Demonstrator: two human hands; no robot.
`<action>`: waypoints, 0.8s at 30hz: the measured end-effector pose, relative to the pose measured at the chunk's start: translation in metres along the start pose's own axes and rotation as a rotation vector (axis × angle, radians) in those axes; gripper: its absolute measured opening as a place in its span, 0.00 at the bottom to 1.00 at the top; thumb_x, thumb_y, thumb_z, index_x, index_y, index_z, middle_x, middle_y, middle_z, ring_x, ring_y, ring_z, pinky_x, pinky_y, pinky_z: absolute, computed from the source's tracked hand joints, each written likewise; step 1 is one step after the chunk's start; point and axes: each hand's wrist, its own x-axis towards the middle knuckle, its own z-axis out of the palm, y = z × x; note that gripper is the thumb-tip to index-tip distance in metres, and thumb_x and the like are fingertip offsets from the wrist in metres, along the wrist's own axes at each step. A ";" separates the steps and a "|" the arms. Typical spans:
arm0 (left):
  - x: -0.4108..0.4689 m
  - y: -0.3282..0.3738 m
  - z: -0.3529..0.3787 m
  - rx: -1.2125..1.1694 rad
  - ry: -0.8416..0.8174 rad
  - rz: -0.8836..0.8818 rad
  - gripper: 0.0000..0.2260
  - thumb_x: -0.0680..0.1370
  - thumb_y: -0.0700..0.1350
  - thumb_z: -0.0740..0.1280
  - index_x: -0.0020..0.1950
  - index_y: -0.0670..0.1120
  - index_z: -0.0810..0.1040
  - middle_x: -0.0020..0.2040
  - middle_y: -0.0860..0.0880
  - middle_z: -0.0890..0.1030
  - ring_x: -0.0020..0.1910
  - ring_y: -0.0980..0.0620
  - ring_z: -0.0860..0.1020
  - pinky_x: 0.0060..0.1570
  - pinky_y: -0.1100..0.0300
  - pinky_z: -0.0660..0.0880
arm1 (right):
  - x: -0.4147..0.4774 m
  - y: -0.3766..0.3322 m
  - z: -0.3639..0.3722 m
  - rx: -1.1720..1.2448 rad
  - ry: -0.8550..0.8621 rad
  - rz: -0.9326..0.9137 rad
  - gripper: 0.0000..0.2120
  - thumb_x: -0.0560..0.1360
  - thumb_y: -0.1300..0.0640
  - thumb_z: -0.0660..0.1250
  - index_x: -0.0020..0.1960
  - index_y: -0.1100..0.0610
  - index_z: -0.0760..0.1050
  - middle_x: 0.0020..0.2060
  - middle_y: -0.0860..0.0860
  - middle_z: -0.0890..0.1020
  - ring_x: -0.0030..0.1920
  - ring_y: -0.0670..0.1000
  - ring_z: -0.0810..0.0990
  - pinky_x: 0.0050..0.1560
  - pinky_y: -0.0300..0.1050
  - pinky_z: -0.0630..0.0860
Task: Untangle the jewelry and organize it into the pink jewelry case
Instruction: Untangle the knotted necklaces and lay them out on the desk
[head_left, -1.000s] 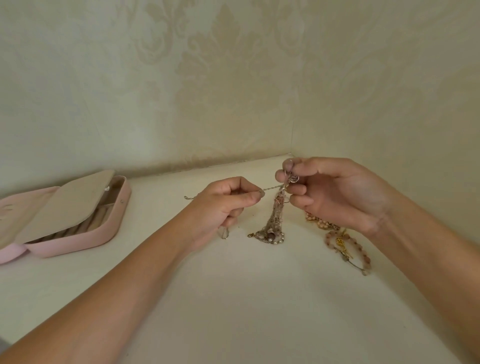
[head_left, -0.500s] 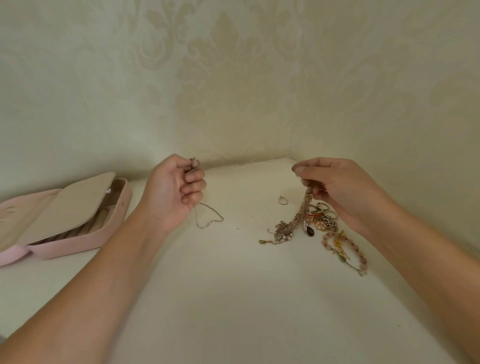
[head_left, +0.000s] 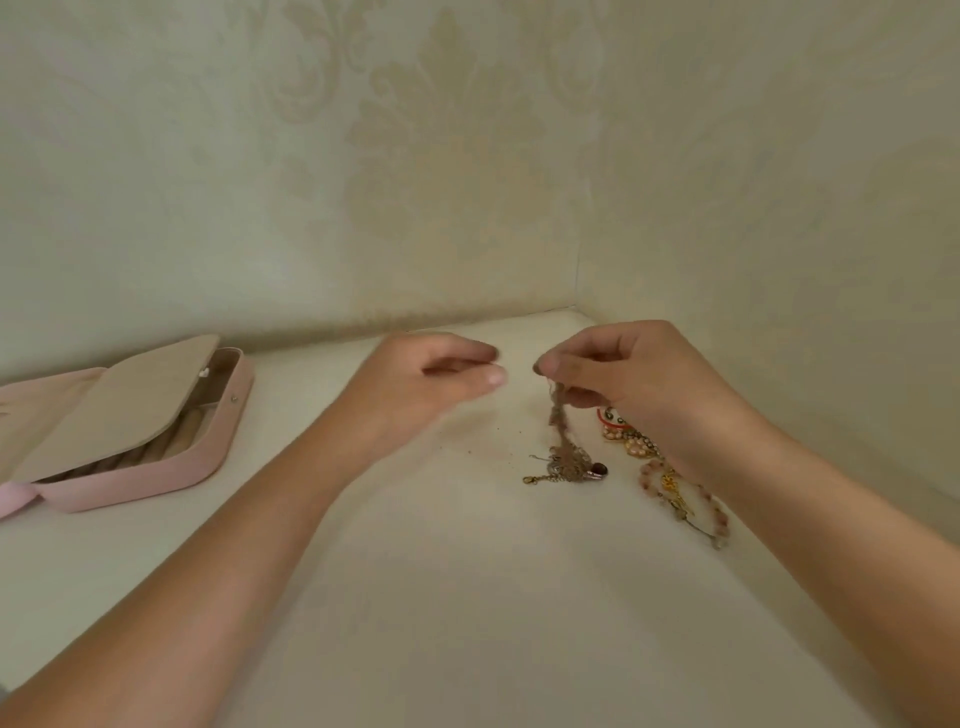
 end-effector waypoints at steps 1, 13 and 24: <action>-0.004 0.004 0.010 -0.095 -0.096 0.033 0.14 0.70 0.48 0.73 0.55 0.47 0.82 0.49 0.53 0.85 0.48 0.62 0.81 0.47 0.73 0.73 | -0.001 0.000 0.002 0.018 -0.014 -0.016 0.04 0.73 0.60 0.72 0.44 0.60 0.83 0.37 0.55 0.84 0.34 0.46 0.79 0.38 0.34 0.76; -0.006 0.003 0.029 -0.342 0.053 0.058 0.03 0.74 0.44 0.71 0.44 0.46 0.85 0.45 0.48 0.85 0.50 0.49 0.82 0.60 0.51 0.75 | -0.001 -0.002 0.003 0.318 -0.141 0.110 0.07 0.77 0.57 0.65 0.43 0.60 0.76 0.40 0.52 0.81 0.46 0.50 0.81 0.56 0.45 0.79; -0.008 0.008 0.025 -0.462 -0.053 0.003 0.05 0.73 0.45 0.70 0.43 0.43 0.82 0.34 0.48 0.82 0.32 0.53 0.80 0.42 0.59 0.80 | 0.001 -0.003 -0.002 0.593 -0.250 0.114 0.07 0.72 0.53 0.64 0.38 0.55 0.77 0.38 0.49 0.81 0.42 0.47 0.80 0.55 0.43 0.77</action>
